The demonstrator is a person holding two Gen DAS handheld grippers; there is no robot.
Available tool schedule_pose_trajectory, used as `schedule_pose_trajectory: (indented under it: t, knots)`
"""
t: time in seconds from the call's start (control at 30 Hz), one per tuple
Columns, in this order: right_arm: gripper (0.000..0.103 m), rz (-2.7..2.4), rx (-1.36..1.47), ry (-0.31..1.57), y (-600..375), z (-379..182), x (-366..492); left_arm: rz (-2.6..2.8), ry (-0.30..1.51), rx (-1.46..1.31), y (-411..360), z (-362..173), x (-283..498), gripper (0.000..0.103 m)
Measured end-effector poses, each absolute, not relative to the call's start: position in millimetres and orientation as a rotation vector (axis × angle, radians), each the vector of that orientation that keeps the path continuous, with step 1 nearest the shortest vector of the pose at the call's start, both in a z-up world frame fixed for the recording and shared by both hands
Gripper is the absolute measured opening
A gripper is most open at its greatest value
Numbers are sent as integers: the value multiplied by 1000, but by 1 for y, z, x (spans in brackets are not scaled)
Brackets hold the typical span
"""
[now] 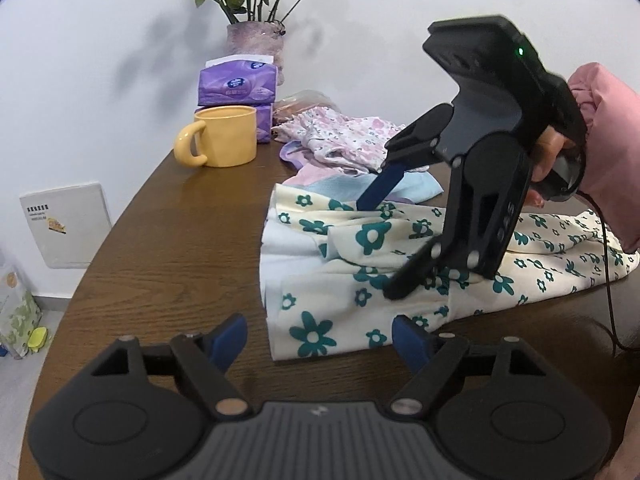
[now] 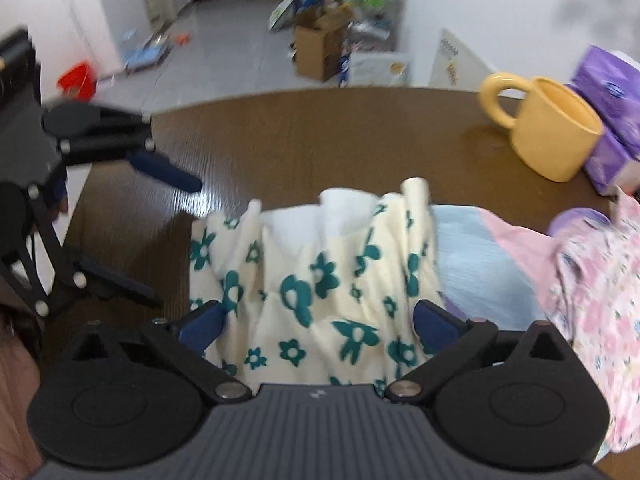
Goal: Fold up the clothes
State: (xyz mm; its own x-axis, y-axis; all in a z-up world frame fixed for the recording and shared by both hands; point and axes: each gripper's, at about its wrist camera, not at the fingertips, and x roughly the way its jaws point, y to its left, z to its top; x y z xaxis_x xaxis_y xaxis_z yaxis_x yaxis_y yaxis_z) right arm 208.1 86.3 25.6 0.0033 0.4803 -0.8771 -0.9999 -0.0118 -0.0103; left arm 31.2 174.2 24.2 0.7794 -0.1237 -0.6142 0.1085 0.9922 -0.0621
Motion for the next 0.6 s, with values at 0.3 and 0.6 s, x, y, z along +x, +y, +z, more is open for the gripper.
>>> schedule_pose_trajectory:
  t: [0.3,0.6]
  knots:
    - [73,1367,-876,795,82,19,196,-116,689,-50,180,19,36,80]
    - [25,1333,-818,769,71,27,199,-154,701,-165,185,13,44,80]
